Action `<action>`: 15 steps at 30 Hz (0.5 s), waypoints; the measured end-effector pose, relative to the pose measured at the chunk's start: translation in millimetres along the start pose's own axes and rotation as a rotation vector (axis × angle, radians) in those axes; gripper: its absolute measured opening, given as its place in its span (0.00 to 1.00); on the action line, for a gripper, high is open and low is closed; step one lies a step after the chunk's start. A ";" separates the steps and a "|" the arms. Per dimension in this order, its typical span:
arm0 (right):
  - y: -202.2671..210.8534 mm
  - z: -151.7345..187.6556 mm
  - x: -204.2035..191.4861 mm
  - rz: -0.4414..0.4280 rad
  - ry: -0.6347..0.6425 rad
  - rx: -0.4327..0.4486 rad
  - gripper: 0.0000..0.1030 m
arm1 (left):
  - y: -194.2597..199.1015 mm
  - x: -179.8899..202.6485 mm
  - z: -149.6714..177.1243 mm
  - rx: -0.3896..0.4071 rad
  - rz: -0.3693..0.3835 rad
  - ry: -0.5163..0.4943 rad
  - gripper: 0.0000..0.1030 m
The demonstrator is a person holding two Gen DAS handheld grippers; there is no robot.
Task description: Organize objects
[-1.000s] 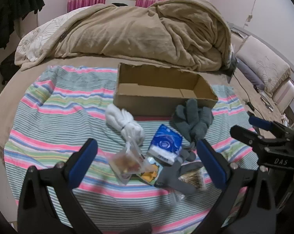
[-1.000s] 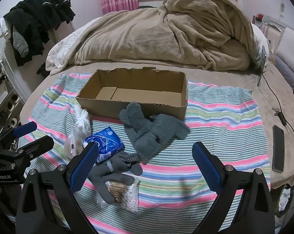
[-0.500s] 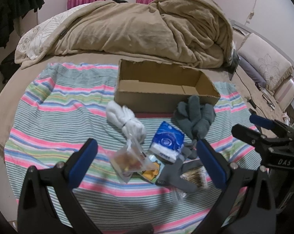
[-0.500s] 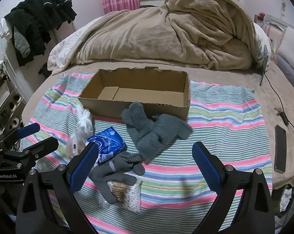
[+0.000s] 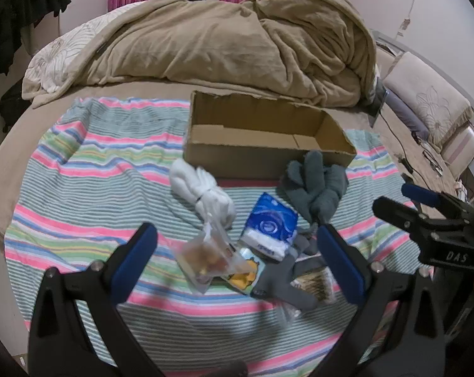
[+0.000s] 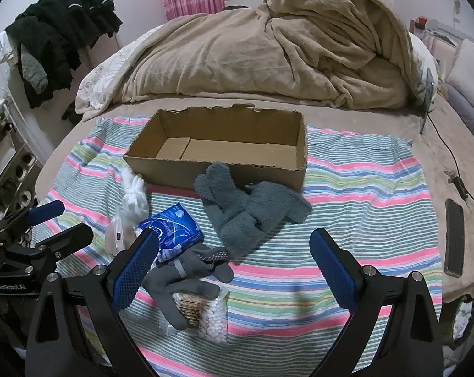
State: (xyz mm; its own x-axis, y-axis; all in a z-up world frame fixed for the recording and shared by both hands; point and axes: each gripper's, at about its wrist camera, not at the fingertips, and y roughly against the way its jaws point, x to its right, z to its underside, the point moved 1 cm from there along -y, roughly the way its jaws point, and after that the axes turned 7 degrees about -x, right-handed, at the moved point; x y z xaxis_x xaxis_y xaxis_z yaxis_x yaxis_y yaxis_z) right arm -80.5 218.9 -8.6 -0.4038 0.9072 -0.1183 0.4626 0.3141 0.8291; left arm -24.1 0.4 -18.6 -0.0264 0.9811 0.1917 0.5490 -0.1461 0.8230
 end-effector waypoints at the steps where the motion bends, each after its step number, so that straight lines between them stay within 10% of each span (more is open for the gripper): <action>1: -0.5 -0.2 0.6 0.001 -0.001 0.000 0.96 | -0.2 0.2 -0.6 0.000 0.002 0.000 0.99; 15: -7.4 -5.2 5.6 0.004 -0.007 -0.007 0.96 | -9.7 -3.6 -5.6 -0.013 0.013 0.013 0.99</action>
State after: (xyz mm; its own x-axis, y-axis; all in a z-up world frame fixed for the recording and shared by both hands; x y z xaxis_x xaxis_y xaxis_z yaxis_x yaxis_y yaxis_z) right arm -90.3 220.2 -12.5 -0.3964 0.9104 -0.1189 0.4584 0.3085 0.8335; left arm -34.0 -2.4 -24.3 -0.0305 0.9774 0.2092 0.5381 -0.1603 0.8275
